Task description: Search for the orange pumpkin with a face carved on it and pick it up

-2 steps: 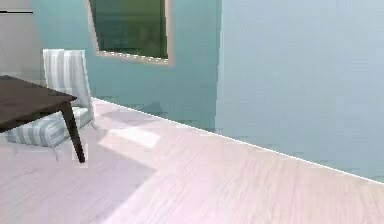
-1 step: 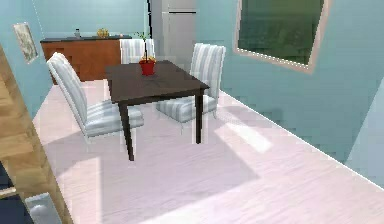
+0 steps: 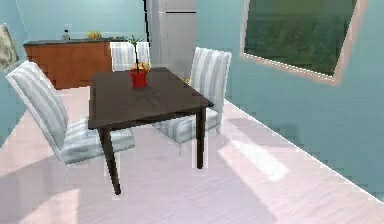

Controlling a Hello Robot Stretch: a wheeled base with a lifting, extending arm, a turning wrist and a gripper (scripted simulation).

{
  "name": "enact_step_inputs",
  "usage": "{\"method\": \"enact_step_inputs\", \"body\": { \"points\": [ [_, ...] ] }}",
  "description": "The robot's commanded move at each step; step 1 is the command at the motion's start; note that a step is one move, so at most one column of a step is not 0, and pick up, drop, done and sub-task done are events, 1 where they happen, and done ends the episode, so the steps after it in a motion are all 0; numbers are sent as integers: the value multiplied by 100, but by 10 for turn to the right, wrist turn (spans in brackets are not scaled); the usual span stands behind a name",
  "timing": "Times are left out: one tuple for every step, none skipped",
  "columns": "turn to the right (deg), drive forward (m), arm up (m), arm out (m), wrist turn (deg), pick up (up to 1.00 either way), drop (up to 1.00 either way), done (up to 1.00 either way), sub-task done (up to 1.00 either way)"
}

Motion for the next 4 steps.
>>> {"method": "enact_step_inputs", "body": {
  "points": [
    [-240, 0, 0, 0, 0, 0, 0, 0, 0],
    [0, 40, 0, 0, 0, 0, 0, 0, 0],
    [450, 0, 0, 0, 0, 0, 0, 0, 0],
    [120, 0, 0, 0, 0, 0, 0, 0, 0]
  ]
}}
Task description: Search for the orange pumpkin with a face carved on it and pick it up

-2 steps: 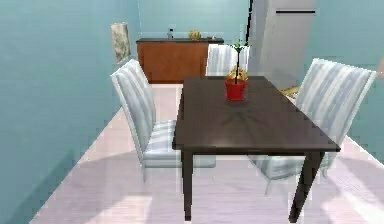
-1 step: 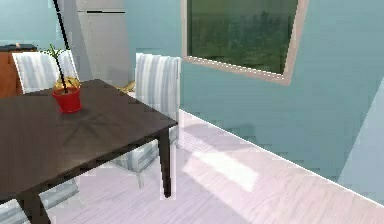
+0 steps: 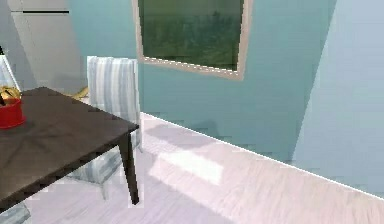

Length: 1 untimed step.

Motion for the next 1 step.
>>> {"method": "enact_step_inputs", "body": {
  "points": [
    [0, 15, 0, 0, 0, 0, 0, 0, 0]
  ]
}}
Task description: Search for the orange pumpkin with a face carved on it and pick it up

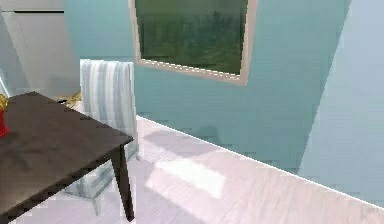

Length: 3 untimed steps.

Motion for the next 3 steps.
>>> {"method": "enact_step_inputs", "body": {
  "points": [
    [-450, 0, 0, 0, 0, 0, 0, 0, 0],
    [-450, 0, 0, 0, 0, 0, 0, 0, 0],
    [-90, 0, 0, 0, 0, 0, 0, 0, 0]
  ]
}}
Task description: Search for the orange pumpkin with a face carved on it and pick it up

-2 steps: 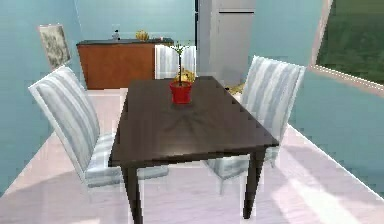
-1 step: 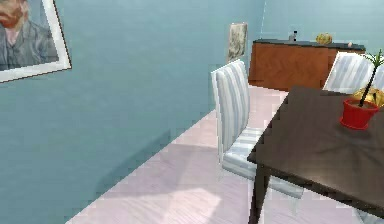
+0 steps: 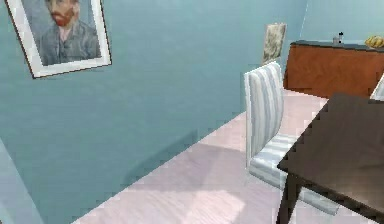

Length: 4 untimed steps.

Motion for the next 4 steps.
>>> {"method": "enact_step_inputs", "body": {
  "points": [
    [0, 60, 0, 0, 0, 0, 0, 0, 0],
    [30, 0, 0, 0, 0, 0, 0, 0, 0],
    [-450, 0, 0, 0, 0, 0, 0, 0, 0],
    [-30, 0, 0, 0, 0, 0, 0, 0, 0]
  ]
}}
